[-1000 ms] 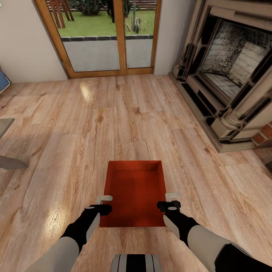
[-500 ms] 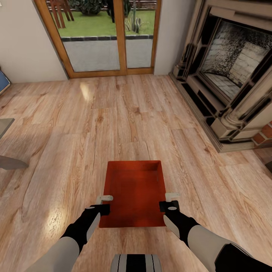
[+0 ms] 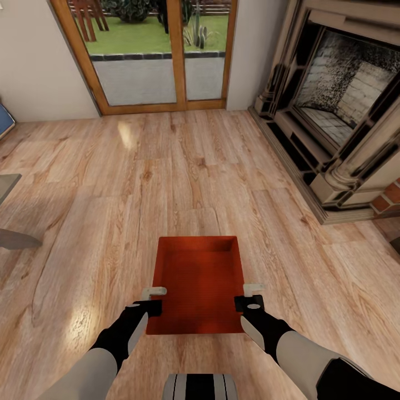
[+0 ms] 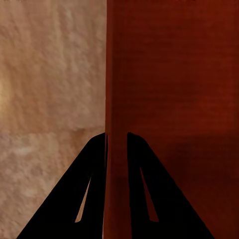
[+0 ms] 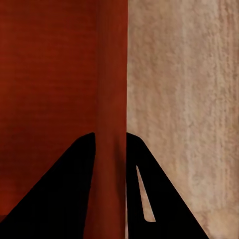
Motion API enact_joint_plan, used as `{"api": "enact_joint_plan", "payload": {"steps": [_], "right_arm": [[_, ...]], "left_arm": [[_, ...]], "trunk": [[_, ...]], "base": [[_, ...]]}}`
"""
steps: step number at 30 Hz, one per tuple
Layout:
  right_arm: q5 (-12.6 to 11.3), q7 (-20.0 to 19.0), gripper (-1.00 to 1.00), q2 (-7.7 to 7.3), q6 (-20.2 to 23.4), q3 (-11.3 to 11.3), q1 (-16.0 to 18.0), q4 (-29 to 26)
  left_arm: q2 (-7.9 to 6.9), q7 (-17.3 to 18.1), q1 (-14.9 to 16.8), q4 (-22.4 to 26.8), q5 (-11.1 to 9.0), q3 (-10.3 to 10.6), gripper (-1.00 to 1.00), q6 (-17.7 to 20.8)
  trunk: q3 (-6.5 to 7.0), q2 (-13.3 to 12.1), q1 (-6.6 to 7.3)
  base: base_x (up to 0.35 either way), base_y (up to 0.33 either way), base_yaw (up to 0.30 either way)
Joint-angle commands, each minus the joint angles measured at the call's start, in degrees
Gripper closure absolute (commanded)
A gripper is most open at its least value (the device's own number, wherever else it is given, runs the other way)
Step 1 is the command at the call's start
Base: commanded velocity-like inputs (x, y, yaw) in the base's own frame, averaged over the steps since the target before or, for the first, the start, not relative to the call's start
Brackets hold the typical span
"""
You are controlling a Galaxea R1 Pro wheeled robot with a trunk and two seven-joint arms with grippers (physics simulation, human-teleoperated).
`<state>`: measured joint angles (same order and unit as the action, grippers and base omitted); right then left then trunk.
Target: Move the two storage containers from the living room to the garage. In the garage, place one container on the floor and stack the other container on top of it (either order is fine).
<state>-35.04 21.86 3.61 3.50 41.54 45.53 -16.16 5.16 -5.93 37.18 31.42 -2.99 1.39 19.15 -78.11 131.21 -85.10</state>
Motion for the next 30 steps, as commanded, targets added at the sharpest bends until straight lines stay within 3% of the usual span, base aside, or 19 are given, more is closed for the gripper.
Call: {"api": "enact_joint_plan", "payload": {"steps": [1,30], "right_arm": [[0.0,0.7,1.0,-0.09,0.4,0.1,0.0,0.0],[0.1,0.6,1.0,-0.09,0.4,0.3,0.0,-0.8]], "left_arm": [[-0.06,-0.5,0.0,0.2,0.8,0.0,1.0,0.4],[-0.06,-0.3,0.0,0.1,0.8,0.0,1.0,0.4]], "trunk": [[-0.04,0.0,0.01],[4.81,-10.8,5.94]], "base": [[0.0,0.0,0.0],[0.0,0.0,0.0]]}}
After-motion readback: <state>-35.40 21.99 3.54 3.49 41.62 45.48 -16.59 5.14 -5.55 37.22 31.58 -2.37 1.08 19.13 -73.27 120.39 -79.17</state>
